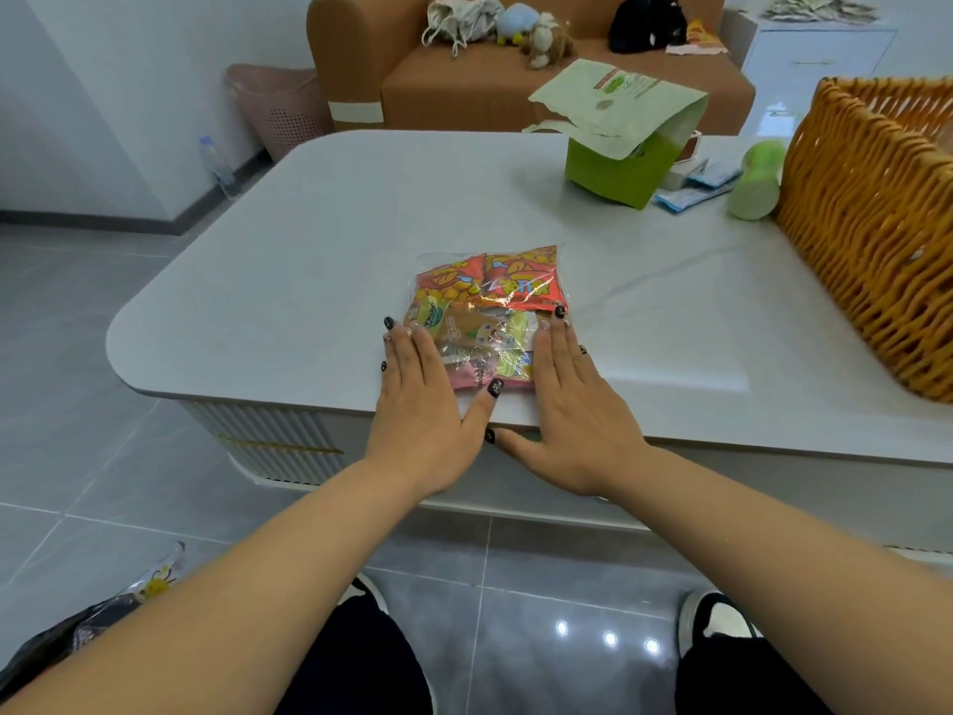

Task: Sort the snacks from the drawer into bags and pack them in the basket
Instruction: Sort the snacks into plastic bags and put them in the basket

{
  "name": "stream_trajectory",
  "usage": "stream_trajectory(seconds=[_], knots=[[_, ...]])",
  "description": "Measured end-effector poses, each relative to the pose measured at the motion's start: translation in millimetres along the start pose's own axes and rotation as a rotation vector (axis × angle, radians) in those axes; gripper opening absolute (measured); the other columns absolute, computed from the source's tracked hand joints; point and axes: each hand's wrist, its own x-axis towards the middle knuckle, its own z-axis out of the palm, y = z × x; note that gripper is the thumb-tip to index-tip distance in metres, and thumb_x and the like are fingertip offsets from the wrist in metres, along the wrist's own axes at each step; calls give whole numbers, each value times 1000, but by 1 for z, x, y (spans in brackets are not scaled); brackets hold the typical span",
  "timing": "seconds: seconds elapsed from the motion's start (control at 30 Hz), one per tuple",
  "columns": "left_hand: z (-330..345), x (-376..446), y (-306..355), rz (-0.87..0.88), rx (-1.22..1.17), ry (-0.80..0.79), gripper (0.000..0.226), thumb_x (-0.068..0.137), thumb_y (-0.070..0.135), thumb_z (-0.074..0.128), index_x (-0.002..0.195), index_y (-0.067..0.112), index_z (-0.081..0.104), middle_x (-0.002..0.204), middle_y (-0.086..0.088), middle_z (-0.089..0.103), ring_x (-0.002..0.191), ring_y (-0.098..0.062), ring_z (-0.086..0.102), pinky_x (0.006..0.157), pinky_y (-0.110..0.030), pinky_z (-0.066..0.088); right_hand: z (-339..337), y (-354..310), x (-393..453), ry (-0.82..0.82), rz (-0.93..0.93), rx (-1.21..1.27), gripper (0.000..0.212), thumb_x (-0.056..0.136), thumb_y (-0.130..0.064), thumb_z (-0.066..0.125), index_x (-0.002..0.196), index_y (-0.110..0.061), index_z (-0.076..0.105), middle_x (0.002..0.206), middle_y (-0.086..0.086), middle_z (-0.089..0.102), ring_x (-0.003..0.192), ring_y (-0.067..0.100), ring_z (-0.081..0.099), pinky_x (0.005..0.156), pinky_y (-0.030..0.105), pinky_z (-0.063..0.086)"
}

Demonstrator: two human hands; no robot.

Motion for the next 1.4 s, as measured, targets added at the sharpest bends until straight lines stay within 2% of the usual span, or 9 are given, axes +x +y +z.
stream_trajectory(seconds=[0.17,0.43,0.53,0.67,0.83,1.0,1.17,1.3,1.4], knots=[[-7,7,10,-88,-107,-37,91,99,54,32,149,1,-22,160,-16,-22,149,-25,-16,120,-34,-5,-10,2,3,-69,-8,70,110,85,-69,41,148,-5,-22,156,12,-27,146,21,-23,116,28,-10],[-14,18,22,-206,-264,-66,93,99,55,36,149,1,-21,162,-15,-16,151,-27,-9,121,-39,1,-18,5,5,-105,-39,104,113,85,-62,53,148,-5,-22,157,12,-25,147,20,-19,120,30,-4],[-18,25,22,-243,-375,16,89,95,52,47,154,4,0,162,-15,12,148,-30,14,121,-44,16,-31,10,3,-97,-33,331,107,85,-48,64,153,-12,-10,162,0,-7,148,10,-3,117,21,7],[-35,46,10,-419,-810,99,62,83,40,67,131,4,48,124,-7,61,109,-31,63,97,-43,50,-43,26,10,-68,86,850,79,86,-20,70,151,-25,26,138,-20,38,130,0,37,102,12,25],[-44,54,5,-475,-1134,-10,30,77,35,76,92,10,67,66,0,72,57,-14,69,55,-22,55,-40,37,16,28,191,1220,47,88,-4,65,133,-15,56,118,-17,60,113,-1,55,106,19,37],[-40,48,11,-454,-1308,-341,33,90,35,66,115,14,64,91,-6,75,78,-20,73,62,-30,61,-42,38,16,57,266,1142,45,90,-14,64,134,-12,55,127,3,62,116,12,57,109,29,39],[-33,35,21,-432,-1486,-263,27,92,17,64,118,7,62,99,-11,74,80,-22,72,70,-38,62,-48,22,4,96,120,812,35,92,-20,56,128,-17,56,126,0,58,123,22,49,98,28,37],[-31,16,43,-402,-1618,-214,28,93,15,63,119,6,62,94,-12,75,76,-21,74,60,-33,61,-46,0,-10,346,442,777,79,86,-40,57,148,-6,23,156,11,22,146,26,13,118,38,15],[-35,0,61,-334,-1722,-168,29,95,17,60,122,8,60,101,-11,75,78,-20,73,68,-33,62,-53,-10,-24,525,703,1202,89,84,-32,69,151,-10,15,154,5,23,143,23,23,113,35,25]])
